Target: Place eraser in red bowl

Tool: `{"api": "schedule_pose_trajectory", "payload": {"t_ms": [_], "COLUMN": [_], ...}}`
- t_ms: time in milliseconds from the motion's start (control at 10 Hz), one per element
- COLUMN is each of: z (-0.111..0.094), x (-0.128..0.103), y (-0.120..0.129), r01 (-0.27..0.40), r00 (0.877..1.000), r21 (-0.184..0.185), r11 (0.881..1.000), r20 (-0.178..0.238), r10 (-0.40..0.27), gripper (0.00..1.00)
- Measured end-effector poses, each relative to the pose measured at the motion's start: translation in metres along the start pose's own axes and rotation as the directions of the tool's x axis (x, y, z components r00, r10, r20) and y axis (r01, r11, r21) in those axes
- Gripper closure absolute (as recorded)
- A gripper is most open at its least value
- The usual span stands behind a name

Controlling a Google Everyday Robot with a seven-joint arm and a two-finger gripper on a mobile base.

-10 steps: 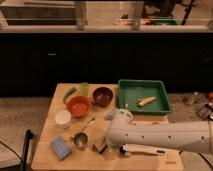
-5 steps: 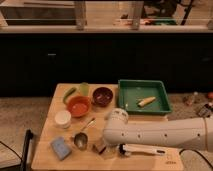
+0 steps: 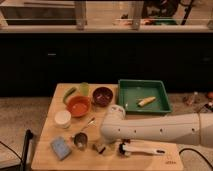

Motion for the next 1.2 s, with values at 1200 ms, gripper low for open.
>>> {"api": "schedule_pose_trajectory", "payload": {"t_ms": [1200], "z": [0.03], "x": [0.006], "y": [-0.004], "r01": [0.042], "r00": [0.995], "r21": [-0.058], "r11": [0.997], "r20": [0.097], "r10": [-0.037], "gripper": [0.2]}}
